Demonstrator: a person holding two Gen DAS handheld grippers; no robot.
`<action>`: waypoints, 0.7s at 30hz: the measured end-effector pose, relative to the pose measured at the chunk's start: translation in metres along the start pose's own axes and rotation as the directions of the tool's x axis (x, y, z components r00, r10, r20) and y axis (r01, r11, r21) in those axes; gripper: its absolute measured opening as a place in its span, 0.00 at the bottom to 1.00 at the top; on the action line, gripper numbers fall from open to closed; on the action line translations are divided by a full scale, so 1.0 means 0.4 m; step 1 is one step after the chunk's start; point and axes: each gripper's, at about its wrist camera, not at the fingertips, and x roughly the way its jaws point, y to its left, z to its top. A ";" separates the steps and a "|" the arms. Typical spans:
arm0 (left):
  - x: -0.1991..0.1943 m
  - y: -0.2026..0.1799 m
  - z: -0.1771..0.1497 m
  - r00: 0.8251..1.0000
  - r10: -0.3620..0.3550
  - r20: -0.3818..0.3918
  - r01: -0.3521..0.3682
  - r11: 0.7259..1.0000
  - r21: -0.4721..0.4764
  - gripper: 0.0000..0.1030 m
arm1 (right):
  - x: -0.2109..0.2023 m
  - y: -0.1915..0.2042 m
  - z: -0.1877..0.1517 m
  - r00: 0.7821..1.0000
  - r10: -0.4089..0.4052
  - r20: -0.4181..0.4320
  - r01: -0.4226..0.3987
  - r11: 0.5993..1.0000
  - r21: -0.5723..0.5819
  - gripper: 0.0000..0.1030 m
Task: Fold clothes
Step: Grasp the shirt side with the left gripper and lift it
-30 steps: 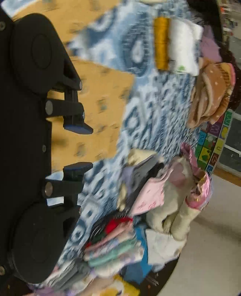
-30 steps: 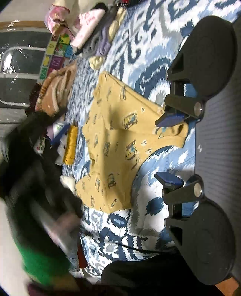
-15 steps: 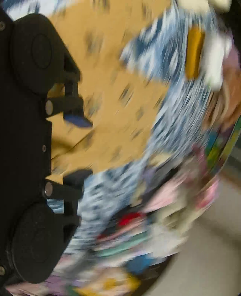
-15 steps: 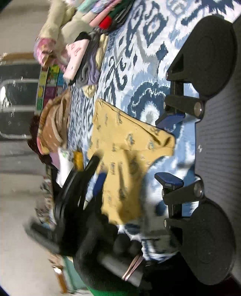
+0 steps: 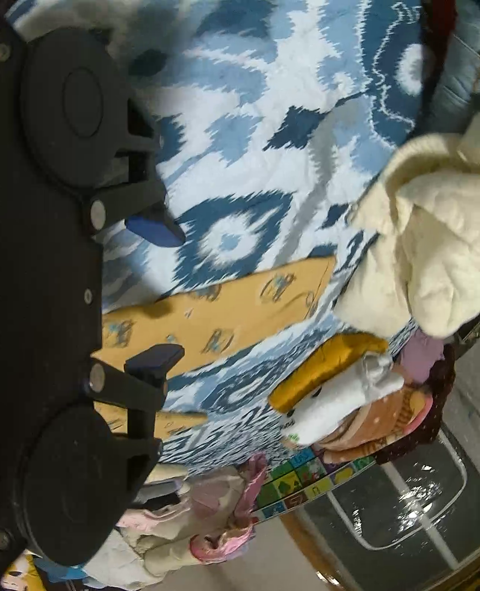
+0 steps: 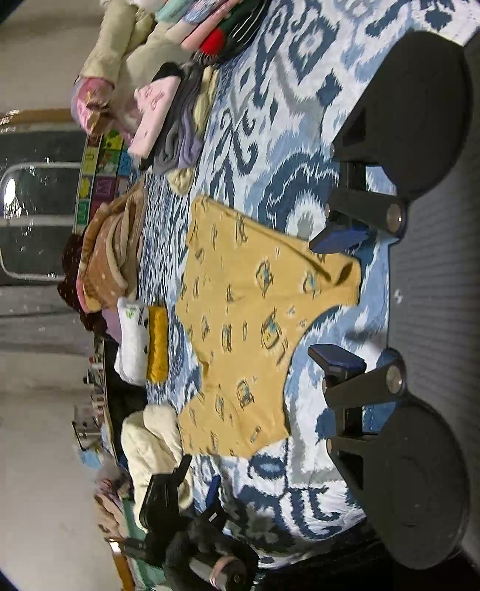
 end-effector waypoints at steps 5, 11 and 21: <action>0.073 0.024 0.072 0.998 -0.064 0.021 0.065 0.996 -0.065 0.45 | 0.005 -0.013 -0.005 1.000 -0.008 -0.013 0.008 1.000 0.024 0.53; 0.137 0.071 0.141 0.994 -0.107 0.026 0.109 0.981 -0.159 0.27 | 0.016 -0.043 -0.010 0.999 -0.028 -0.021 0.029 0.997 0.075 0.53; 0.120 -0.010 0.147 0.982 -0.187 0.039 0.188 0.982 -0.027 0.00 | 0.058 -0.090 0.001 1.000 -0.020 0.002 0.019 0.984 0.176 0.53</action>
